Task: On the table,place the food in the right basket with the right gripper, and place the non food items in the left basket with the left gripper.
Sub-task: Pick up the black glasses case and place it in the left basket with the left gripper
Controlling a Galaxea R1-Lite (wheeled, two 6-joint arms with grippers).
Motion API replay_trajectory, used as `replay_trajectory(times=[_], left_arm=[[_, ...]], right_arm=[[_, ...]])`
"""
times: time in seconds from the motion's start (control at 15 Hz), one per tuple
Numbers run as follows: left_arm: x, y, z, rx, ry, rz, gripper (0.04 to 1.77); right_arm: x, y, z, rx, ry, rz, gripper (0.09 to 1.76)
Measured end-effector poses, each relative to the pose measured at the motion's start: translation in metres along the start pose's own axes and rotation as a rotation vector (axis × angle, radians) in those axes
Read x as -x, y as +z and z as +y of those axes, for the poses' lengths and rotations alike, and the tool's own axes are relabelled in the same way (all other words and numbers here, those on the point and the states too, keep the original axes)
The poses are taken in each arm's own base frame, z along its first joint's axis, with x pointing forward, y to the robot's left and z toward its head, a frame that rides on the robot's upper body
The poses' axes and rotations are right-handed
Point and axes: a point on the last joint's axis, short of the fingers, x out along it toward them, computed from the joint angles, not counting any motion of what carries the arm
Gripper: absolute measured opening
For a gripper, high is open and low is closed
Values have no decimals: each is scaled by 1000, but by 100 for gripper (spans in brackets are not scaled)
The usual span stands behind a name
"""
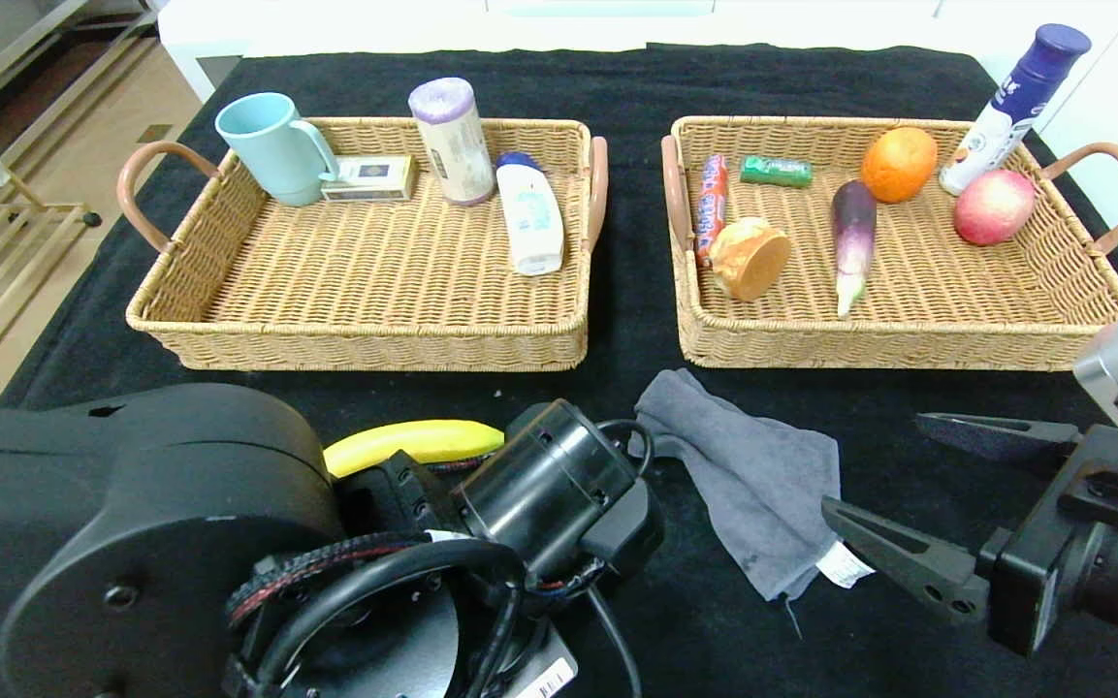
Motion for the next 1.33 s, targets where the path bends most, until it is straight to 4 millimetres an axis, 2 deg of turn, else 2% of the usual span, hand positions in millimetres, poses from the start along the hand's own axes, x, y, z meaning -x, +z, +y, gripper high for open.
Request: replay_trajectory(times=[0.27,0.6,1.07,1.33], left_arm=[[10,-3,2,1,-1,-21,77],[33,-14,13,33,18,-75,76],[71,-29,35,110,28,-177,75],[85,-34,45,142,36,-224,75]], right_arm=[[11,7,3,-2,27,-50,171],[31,20,0,-12,31,-133,171],[33,22,-1,-16,24,-142,171],[29,19,-2,-16,16,-127,171]])
